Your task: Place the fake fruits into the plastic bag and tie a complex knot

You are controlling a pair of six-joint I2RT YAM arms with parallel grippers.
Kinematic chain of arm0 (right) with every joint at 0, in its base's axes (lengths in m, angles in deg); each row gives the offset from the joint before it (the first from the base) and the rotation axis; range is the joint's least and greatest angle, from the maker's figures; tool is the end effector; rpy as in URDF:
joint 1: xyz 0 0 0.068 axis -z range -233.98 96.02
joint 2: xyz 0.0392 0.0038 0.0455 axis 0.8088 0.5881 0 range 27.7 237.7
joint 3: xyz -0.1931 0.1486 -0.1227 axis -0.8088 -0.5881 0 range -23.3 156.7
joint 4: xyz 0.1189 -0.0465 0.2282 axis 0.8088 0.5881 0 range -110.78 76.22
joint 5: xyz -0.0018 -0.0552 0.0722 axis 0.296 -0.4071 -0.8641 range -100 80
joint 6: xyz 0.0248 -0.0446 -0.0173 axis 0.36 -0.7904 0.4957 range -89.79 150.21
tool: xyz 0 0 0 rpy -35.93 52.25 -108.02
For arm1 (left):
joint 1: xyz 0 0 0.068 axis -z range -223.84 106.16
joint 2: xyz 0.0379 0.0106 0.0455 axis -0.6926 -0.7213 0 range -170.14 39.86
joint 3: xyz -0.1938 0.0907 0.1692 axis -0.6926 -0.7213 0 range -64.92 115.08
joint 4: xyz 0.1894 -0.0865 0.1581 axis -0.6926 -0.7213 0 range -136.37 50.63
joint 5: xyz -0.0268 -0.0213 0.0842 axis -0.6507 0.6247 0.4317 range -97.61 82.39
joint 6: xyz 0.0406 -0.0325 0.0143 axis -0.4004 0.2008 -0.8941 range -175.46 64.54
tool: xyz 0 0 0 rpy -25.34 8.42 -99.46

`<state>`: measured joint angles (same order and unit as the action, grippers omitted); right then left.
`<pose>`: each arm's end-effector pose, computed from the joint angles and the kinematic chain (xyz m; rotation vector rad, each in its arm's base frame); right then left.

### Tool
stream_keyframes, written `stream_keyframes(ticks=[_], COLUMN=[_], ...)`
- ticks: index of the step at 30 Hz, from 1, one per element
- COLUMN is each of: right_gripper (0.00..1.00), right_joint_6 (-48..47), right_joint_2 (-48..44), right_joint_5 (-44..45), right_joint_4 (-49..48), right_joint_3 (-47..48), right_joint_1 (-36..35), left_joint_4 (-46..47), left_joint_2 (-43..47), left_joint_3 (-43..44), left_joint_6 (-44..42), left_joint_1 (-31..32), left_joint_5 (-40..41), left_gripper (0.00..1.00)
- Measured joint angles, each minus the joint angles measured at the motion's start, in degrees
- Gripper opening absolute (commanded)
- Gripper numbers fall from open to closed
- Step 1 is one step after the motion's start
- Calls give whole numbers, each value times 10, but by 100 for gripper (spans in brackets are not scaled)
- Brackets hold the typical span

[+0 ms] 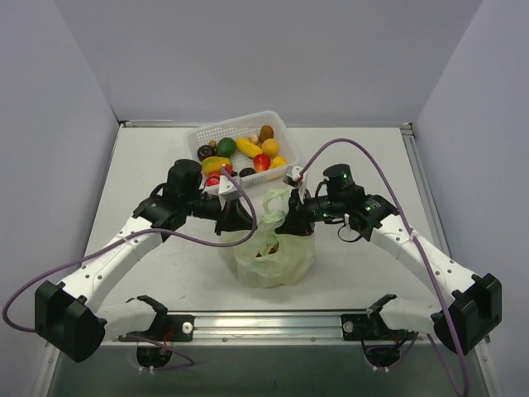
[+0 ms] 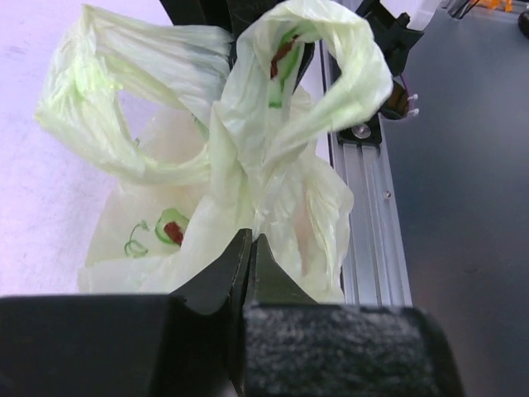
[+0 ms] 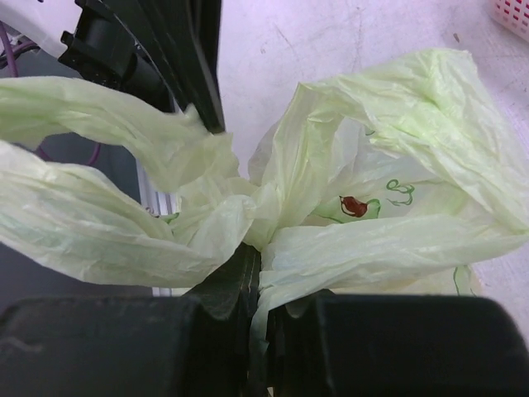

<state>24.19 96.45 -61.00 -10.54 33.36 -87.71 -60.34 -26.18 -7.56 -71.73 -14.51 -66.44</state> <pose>0.2055 0.1706 0.3303 -1.2138 1.5758 1.1815 0.1980 -0.1462 0.3313 1.3222 1.5238 -1.2003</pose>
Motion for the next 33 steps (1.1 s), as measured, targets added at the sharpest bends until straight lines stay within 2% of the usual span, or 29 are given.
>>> stream_keyframes(ticks=[3, 4, 13, 19, 20, 21, 23, 24, 27, 28, 29, 33], right_gripper=[12, 21, 56, 62, 62, 51, 36, 21, 0, 0, 0, 0], right_joint_6=[2, 3, -4, -18, -18, -20, -25, -27, -36, -37, -37, -41], right_joint_2=[0, 0, 1, 5, 7, 9, 15, 18, 22, 23, 23, 23], right_joint_5=[-7, -10, -34, -40, -40, -39, -39, -39, -36, -33, -33, -33], right_joint_4=[-1, -1, -1, 0, 1, 0, 1, 1, 0, -2, -2, 3], right_joint_3=[0, 0, 0, 0, 0, 0, 1, 1, 2, 2, 2, 2], right_joint_1=[-1, -2, -15, -24, -26, -27, -29, -30, -30, -29, -28, -19], left_joint_4=[35, 48, 180, 224, 228, 229, 229, 229, 222, 219, 214, 214], left_joint_2=[-32, -42, -91, -111, -113, -115, -116, -116, -115, -112, -106, -61], left_joint_3=[0, 0, 0, 9, 12, 17, 22, 24, 25, 25, 24, 20], left_joint_6=[30, 42, 144, 187, 188, 189, 189, 189, 192, 191, 195, 226], left_joint_1=[25, 36, 83, 95, 98, 103, 111, 115, 111, 105, 95, 12], left_joint_5=[6, 8, 23, 36, 38, 42, 45, 46, 45, 38, 31, -1], left_gripper=[0, 0, 0, 0, 0, 0, 0, 0, 17, 27, 32, 45])
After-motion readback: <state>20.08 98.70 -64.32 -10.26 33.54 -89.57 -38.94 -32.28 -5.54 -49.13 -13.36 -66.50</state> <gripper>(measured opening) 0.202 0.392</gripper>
